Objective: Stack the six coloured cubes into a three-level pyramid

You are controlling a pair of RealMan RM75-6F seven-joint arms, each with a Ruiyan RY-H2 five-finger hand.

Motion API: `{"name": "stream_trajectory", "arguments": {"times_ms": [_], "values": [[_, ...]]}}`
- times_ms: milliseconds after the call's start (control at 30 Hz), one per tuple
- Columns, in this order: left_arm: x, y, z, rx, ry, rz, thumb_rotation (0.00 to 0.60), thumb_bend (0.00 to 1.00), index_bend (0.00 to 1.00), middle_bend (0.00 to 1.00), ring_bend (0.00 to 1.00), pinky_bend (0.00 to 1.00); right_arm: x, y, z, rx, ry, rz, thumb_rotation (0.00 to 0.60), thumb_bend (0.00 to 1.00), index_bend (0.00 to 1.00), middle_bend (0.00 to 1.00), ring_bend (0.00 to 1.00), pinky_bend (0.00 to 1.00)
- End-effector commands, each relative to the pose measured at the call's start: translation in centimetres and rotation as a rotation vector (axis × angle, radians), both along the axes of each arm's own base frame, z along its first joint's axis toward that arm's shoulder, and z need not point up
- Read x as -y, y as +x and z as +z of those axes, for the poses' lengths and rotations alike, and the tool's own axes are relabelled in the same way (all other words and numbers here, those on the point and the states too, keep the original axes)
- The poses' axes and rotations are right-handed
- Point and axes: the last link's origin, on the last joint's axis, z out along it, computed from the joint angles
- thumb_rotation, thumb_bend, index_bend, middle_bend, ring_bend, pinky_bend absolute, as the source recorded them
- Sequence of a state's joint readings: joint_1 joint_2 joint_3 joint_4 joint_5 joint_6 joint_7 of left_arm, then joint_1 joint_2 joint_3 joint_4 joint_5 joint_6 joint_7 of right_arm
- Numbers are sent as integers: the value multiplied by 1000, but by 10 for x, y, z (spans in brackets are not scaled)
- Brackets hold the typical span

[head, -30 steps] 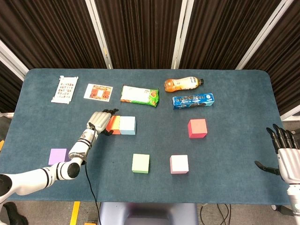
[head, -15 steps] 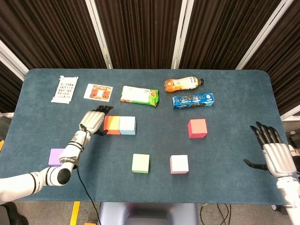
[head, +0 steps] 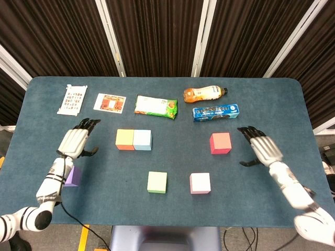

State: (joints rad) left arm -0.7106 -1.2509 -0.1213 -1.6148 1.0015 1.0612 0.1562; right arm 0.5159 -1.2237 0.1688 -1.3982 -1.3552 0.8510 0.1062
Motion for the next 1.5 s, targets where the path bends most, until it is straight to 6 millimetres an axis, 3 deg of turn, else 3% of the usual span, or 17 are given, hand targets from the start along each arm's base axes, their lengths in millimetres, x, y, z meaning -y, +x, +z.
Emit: {"name": "stream_trajectory", "arguments": {"times_ms": [33,633,867,967,1133,1500], "values": [[12,-7,5,10,5,-8,600,319,111,123,52,220,30,12,-21,-3,26,-17,600,110,146,189,82,266],[26,-8,11,68,-5,-23,600,318,121,122,53,218,69,20,-59,-72,88,-63,600,172,347,246,127,288],[29,-9,14,74,9,-28,600,316,121,122,53,219,69,27,-62,-33,81,-63,600,239,522,290,166,311],[32,-10,15,56,6,-41,600,317,121,122,53,219,67,41,-57,17,77,-50,600,240,562,306,175,311],[36,-9,12,38,-11,-67,600,319,121,123,53,218,70,82,-58,114,126,-32,600,259,581,311,190,316],[40,1,9,17,-17,-147,600,319,121,123,53,216,92,158,-104,64,163,32,600,264,593,310,194,319]]}}
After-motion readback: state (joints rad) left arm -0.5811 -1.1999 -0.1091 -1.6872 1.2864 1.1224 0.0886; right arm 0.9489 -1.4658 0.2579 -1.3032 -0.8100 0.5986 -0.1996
